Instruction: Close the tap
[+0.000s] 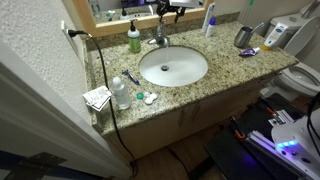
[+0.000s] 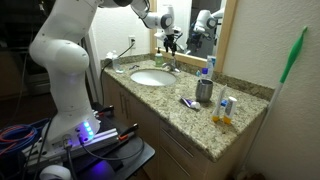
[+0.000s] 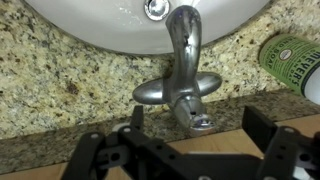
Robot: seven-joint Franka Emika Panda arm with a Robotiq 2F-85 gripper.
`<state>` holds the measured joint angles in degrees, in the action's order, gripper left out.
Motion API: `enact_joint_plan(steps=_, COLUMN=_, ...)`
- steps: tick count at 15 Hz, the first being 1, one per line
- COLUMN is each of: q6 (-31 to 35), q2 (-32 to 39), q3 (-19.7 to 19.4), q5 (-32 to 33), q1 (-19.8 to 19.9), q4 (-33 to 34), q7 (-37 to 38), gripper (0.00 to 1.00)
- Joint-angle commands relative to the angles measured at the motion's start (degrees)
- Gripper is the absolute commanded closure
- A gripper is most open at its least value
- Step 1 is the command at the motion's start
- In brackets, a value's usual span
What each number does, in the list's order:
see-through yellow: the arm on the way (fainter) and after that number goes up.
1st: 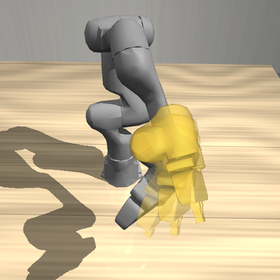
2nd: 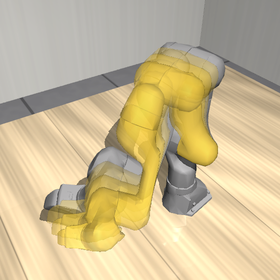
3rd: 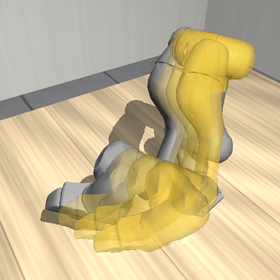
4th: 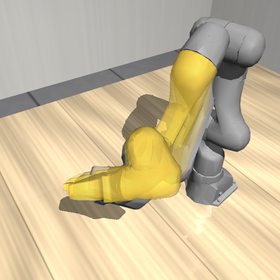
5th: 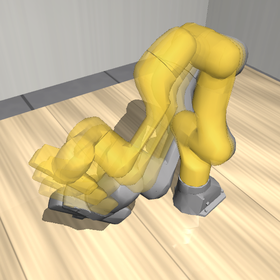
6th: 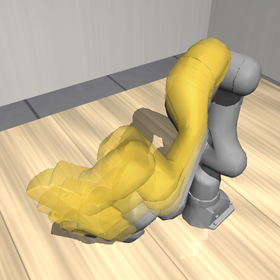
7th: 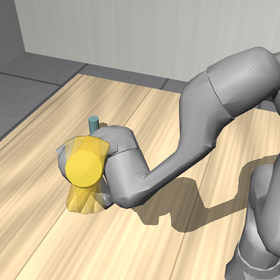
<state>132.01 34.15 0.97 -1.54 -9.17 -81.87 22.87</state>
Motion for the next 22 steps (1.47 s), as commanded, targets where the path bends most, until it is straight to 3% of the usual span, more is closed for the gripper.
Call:
enact_joint_plan(steps=1, q6=-0.27, q2=0.74, q3=-0.67, q5=0.04, q1=-0.72, q4=0.53, q7=0.75, gripper=0.00)
enact_joint_plan(steps=7, q6=4.19, q2=3.66, q3=-1.27, q5=0.32, q1=-1.72, q4=2.05, q7=2.52, gripper=0.00)
enact_joint_plan(steps=8, q6=4.58, q2=3.85, q3=-1.33, q5=0.16, q1=-1.75, q4=2.13, q7=2.65, gripper=0.25)
enact_joint_plan(steps=9, q6=4.60, q2=3.71, q3=-1.65, q5=0.30, q1=-1.90, q4=1.97, q7=3.03, gripper=0.26)
enact_joint_plan(steps=15, q6=3.06, q2=1.70, q3=-2.81, q5=1.30, q1=-2.43, q4=1.52, q7=3.35, gripper=0.68)
enact_joint_plan(steps=18, q6=-1.36, q2=1.51, q3=-2.44, q5=0.81, q1=-2.18, q4=2.25, q7=2.88, gripper=0.89)
enact_joint_plan(steps=19, q6=-2.50, q2=1.68, q3=-2.28, q5=0.60, q1=-2.14, q4=2.64, q7=2.79, gripper=0.95)
enact_joint_plan(steps=22, q6=-6.34, q2=1.90, q3=-1.32, q5=-0.96, q1=-1.28, q4=3.36, q7=1.80, gripper=0.93)
